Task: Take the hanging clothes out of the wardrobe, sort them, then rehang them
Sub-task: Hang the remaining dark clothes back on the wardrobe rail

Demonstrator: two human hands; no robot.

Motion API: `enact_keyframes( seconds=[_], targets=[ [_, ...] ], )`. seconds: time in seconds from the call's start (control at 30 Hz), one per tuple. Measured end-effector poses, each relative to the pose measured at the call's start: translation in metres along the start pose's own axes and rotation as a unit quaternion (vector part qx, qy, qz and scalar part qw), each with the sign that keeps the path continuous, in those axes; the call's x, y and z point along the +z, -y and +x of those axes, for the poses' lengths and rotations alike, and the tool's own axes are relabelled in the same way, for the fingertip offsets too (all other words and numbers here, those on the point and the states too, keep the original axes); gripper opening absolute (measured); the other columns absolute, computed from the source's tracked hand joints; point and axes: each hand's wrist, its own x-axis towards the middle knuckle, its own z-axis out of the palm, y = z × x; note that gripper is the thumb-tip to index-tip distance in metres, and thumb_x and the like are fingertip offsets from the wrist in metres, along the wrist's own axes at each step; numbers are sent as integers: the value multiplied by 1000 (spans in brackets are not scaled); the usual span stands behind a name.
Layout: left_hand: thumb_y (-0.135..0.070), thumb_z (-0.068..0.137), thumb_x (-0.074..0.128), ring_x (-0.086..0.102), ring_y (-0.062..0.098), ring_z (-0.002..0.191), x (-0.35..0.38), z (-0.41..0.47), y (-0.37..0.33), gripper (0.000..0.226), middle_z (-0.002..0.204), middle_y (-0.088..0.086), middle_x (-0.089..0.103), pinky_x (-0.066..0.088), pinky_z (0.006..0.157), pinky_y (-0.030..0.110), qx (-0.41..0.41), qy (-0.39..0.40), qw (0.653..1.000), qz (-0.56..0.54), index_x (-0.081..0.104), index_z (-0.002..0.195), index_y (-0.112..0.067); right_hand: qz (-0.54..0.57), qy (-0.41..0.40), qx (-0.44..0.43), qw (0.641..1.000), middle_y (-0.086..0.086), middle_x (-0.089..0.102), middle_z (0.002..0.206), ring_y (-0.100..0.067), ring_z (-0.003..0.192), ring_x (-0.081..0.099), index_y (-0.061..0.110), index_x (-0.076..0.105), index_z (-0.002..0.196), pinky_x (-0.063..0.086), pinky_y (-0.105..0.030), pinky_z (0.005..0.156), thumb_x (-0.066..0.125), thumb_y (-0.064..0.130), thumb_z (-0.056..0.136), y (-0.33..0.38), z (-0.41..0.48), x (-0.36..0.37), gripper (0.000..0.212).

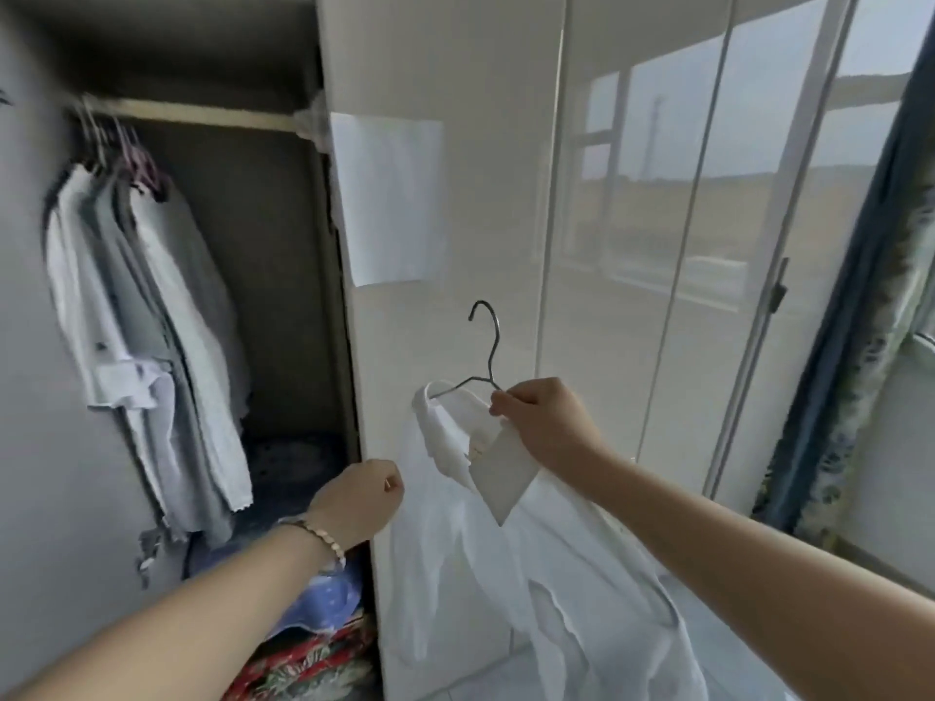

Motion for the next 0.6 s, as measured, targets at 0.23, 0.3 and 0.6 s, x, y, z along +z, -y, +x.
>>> enact_keyframes(
  seconds=[0.23,0.3,0.6],
  targets=[
    [-16,93,39,62,26,92,-103,36,87,26,96,10,66,48,80,35,-57,-71,995,49,62,97,-5,-112,6,-60,992,-10,69,89,-31,85,63,8,69,91,39,-27,63,47,30,91,86,86,86,32],
    [-16,93,38,61,25,93,-133,55,110,26,96,8,66,49,83,36,-63,-91,992,66,63,97,-7,-140,-5,-62,988,-8,65,86,-30,82,61,9,68,90,39,-26,65,45,30,92,107,113,107,32],
    [-16,95,42,58,20,77,-246,150,174,19,82,0,61,46,65,28,-70,-213,970,98,57,84,-18,-119,-34,-38,992,-4,51,71,-27,70,50,12,48,67,32,-25,55,44,20,90,189,254,191,24]
  ],
)
